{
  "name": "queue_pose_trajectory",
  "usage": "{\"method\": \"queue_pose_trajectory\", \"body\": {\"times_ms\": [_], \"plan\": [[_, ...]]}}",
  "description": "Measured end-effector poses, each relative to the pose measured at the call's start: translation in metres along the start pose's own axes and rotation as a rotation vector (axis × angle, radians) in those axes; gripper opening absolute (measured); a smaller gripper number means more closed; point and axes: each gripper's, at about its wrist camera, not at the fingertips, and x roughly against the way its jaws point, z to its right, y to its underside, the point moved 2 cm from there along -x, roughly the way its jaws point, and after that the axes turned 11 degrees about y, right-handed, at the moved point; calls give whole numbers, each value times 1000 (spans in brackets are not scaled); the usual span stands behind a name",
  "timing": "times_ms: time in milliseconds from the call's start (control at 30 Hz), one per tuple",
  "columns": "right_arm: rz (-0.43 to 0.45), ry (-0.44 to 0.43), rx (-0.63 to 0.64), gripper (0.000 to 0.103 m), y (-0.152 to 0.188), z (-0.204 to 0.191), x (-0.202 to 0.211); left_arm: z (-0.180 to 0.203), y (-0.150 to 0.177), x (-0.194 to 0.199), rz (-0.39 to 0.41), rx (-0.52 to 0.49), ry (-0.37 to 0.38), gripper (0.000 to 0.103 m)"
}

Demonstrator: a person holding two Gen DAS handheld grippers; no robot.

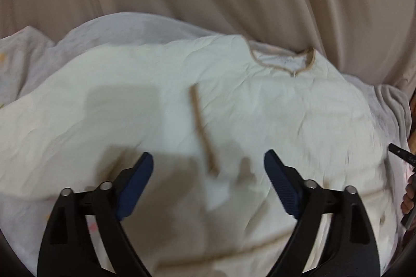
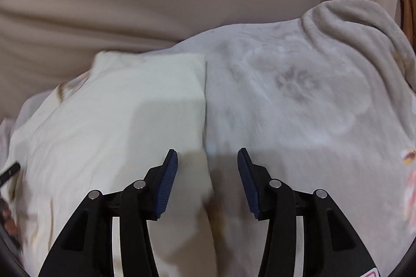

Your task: Fold large clothes

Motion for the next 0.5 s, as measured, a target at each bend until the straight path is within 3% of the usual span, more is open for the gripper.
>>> {"method": "queue_pose_trajectory", "body": {"times_ms": [100,267,367,433,467,500], "plan": [[-84,-47,20,49,51,22,33,-23,41,38,-65,29,-13,89],[-195,-102,15,51,130,40,68,-48,125,82,-175,209,57,90],[-190,-125,5,61,160,38,84,-47,151,99,-154,220,74,90],[-185,-138,-4,57,165,32,87,-41,155,102,-164,205,69,75],[-186,-152,-7,33,167,29,89,-37,153,101,-174,203,86,55],[-196,-185,-10,19,170,26,92,-32,152,102,-185,201,100,38]]}}
